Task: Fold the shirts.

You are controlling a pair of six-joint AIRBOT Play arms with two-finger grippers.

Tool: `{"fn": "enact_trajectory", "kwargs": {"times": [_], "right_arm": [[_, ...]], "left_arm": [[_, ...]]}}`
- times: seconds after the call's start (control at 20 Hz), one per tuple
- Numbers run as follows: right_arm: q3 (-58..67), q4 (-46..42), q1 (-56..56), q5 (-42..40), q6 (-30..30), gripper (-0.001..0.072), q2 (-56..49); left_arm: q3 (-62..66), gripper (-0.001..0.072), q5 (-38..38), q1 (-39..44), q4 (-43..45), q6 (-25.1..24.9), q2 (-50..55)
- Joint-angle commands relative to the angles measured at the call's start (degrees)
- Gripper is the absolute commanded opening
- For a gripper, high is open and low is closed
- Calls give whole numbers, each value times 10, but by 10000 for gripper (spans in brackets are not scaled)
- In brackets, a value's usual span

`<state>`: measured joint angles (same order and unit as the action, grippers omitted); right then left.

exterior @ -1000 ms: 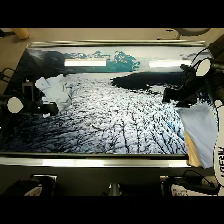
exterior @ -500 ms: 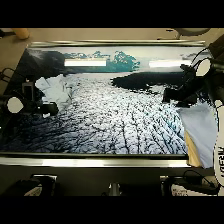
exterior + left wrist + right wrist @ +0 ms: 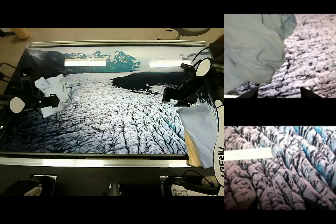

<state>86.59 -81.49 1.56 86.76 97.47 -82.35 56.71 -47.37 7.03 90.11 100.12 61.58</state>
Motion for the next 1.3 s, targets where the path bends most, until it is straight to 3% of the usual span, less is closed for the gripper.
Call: {"fn": "enact_trajectory", "kwargs": {"times": [0.0,0.15,0.25,0.35,0.5,0.55,0.65,0.7,0.9,1.15,1.25], "right_arm": [[0,-2,0,-34,0,611,0],[0,0,0,-50,0,610,0],[-1,3,0,-57,0,610,0],[-1,14,0,-60,0,611,0],[-1,29,0,-59,-3,607,0],[-1,33,0,-59,-10,605,0],[0,39,0,-68,-41,604,11],[0,35,0,-80,-52,604,21],[0,-5,0,-183,-58,605,107],[0,-33,0,-273,-49,605,261],[0,-45,1,-258,-25,606,314]], "left_arm": [[-1,607,65,-2,-1,4,14],[9,550,104,-35,31,50,77],[55,651,32,-98,-1,74,158],[105,651,-41,-134,-68,63,239],[140,648,-15,-130,-129,47,312],[140,596,9,-123,-137,47,320],[142,167,33,-118,-160,47,318],[150,37,33,-118,-176,33,309],[234,29,53,-76,-227,-142,176],[290,28,162,73,-226,-157,-62],[287,28,149,121,-226,-139,-98]]}}
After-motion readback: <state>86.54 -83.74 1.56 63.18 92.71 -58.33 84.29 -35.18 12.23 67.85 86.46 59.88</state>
